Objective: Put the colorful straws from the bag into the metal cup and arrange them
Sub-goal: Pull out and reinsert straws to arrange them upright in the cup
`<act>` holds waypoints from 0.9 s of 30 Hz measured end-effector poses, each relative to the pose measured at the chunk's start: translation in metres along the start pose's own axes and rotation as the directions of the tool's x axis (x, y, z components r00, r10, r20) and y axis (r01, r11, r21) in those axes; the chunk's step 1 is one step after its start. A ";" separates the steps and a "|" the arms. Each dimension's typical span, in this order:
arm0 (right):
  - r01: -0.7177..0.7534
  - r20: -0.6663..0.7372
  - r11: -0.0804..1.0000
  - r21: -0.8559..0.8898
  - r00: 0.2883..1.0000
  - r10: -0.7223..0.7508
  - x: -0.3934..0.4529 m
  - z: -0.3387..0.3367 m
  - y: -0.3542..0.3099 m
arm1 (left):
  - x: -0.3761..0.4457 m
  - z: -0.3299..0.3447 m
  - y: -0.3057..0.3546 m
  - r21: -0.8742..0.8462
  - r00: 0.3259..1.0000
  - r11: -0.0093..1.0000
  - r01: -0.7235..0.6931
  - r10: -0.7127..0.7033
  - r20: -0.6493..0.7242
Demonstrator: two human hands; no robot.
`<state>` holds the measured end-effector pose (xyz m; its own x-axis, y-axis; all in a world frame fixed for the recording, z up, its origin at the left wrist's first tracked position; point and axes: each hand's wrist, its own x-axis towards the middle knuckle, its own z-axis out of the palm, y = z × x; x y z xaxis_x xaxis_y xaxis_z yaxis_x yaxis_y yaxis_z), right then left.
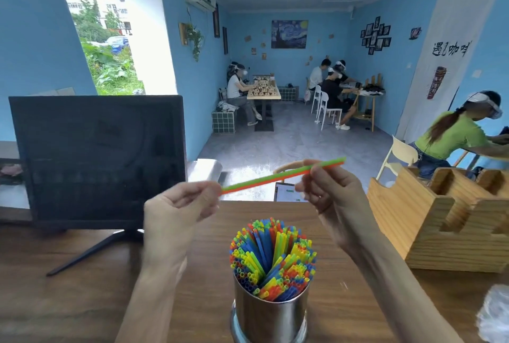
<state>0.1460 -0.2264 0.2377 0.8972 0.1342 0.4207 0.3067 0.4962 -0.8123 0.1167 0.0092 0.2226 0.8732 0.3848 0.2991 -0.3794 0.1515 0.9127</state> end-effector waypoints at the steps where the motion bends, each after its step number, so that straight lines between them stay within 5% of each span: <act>1: 0.025 -0.032 0.999 0.027 0.999 -0.024 0.003 -0.001 -0.003 | -0.003 0.001 -0.004 0.025 0.994 0.997 0.066 -0.068 0.088; 3: 0.070 -0.071 0.997 0.021 0.995 -0.068 0.008 -0.001 -0.009 | -0.011 0.003 -0.008 0.125 0.950 0.984 0.128 -0.158 0.269; 7: 0.214 -0.019 0.935 -0.282 0.973 -0.228 0.011 0.002 -0.011 | -0.021 0.009 -0.015 0.413 0.869 0.908 -0.072 -0.146 0.473; 13: 0.184 0.141 0.659 -0.729 0.983 -0.118 -0.011 -0.002 0.024 | -0.001 0.003 -0.030 0.456 0.967 0.884 -0.101 -0.020 0.253; 19: 0.249 0.249 0.334 -0.909 0.967 -0.043 -0.028 -0.010 0.049 | 0.006 0.003 -0.050 0.640 0.963 0.761 -0.109 -0.080 0.259; 23: 0.248 0.273 0.301 -0.921 0.961 0.044 -0.025 -0.014 0.041 | 0.011 0.008 -0.059 0.717 0.919 0.695 -0.055 -0.246 0.310; 27: 0.162 0.203 0.369 -0.915 0.976 0.076 -0.024 -0.015 0.042 | 0.016 0.013 -0.061 0.676 0.884 0.736 -0.021 -0.302 0.357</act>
<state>0.1425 -0.2221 0.1878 0.8347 0.3428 0.4309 0.5489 -0.5806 -0.6014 0.1574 -0.0062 0.1755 0.9957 -0.0312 0.0877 -0.0912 -0.5124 0.8539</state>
